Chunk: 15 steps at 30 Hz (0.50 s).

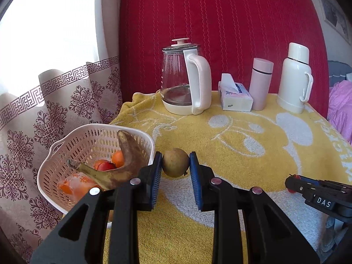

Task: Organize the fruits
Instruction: 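Carry the kiwi into the white basket and open the left tool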

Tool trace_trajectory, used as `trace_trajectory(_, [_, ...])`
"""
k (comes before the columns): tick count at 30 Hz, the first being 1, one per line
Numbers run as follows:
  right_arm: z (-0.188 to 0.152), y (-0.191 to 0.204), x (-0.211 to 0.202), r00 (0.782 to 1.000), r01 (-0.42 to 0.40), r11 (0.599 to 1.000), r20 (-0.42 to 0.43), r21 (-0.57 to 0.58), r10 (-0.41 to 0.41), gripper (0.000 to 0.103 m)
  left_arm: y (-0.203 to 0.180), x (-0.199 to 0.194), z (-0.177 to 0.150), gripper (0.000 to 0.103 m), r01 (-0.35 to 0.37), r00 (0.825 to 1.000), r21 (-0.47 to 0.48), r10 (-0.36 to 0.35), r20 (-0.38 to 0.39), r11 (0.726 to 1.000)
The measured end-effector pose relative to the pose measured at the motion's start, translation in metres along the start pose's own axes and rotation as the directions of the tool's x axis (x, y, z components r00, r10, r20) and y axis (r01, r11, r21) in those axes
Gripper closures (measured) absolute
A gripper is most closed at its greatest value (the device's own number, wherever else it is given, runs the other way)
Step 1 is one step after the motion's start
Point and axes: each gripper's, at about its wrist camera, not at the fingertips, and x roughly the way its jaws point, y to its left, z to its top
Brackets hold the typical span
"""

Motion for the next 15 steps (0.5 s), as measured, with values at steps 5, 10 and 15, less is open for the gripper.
trace_trajectory(5, [0.000,0.001,0.000,1.000,0.000,1.000,0.002,-0.001,0.000,0.074,0.020,-0.001,0.008,0.077,-0.039,0.999,-0.052,0.039,0.008,0.998])
trace_trajectory(10, [-0.001,0.001,-0.001,1.000,-0.001,1.000,0.006,-0.002,0.001,0.074,0.042,0.000,0.013,0.077,-0.070,0.997,-0.097,0.071,0.006,0.993])
trace_trajectory(15, [-0.001,0.003,-0.002,1.000,0.003,1.000,0.012,-0.012,-0.003,0.074,0.069,0.002,0.020,0.077,-0.089,0.996,-0.147,0.090,0.002,0.985])
